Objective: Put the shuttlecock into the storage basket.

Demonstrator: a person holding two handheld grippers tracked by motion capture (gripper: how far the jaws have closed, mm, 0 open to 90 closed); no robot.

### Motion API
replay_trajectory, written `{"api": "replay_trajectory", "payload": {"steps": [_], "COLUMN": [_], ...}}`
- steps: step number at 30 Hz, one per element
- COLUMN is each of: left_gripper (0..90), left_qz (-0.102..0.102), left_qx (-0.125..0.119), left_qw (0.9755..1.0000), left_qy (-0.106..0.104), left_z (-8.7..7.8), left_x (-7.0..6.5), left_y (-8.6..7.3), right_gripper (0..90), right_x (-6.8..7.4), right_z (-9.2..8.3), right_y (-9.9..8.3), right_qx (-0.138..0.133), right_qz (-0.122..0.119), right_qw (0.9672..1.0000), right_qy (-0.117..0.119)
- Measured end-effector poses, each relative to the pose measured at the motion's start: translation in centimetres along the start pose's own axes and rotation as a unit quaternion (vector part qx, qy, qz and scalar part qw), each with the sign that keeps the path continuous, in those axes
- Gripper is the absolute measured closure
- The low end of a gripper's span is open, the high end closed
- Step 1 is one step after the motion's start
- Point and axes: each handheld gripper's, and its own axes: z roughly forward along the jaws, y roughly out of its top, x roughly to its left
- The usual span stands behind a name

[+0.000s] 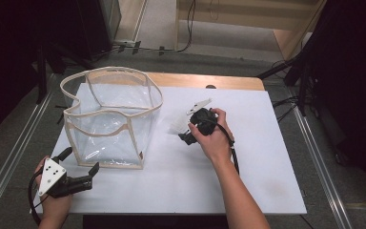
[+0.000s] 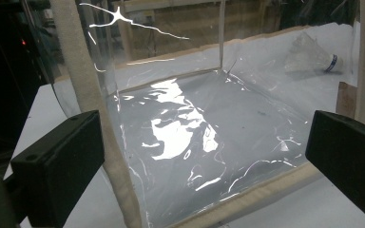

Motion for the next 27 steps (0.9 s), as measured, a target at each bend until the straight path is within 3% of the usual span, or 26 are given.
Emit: {"api": "replay_trajectory", "payload": {"steps": [1, 9, 12, 23, 27], "left_gripper": [0.0, 0.0, 0.0, 0.0, 0.0], "left_qz": [0.000, 0.000, 0.000, 0.001, 0.000], "left_qx": [0.000, 0.000, 0.000, 0.000, 0.000], "left_qw": [1.0000, 1.0000, 1.0000, 1.0000, 1.0000], "left_qy": [0.000, 0.000, 0.000, -0.001, -0.001], "left_z": [0.0, 0.0, 0.0, 0.0, 0.0], "left_x": [0.0, 0.0, 0.0, 0.0, 0.0], "left_y": [0.0, 0.0, 0.0, 0.0, 0.0], "right_gripper": [5.9, 6.1, 12.6, 13.6, 22.8], "right_x": [0.0, -0.2, -0.3, -0.6, -0.7], "right_z": [0.2, 1.2, 1.5, 2.5, 2.7], "right_y": [0.0, 0.0, 0.0, -0.1, -0.1], "right_qx": [0.008, 0.028, 0.037, 0.065, 0.073], "right_qz": [0.012, 0.031, 0.043, 0.065, 0.077], "right_qw": [0.9998, 0.9991, 0.9984, 0.9958, 0.9944], "right_qy": [-0.011, -0.002, -0.007, -0.005, -0.004]}}
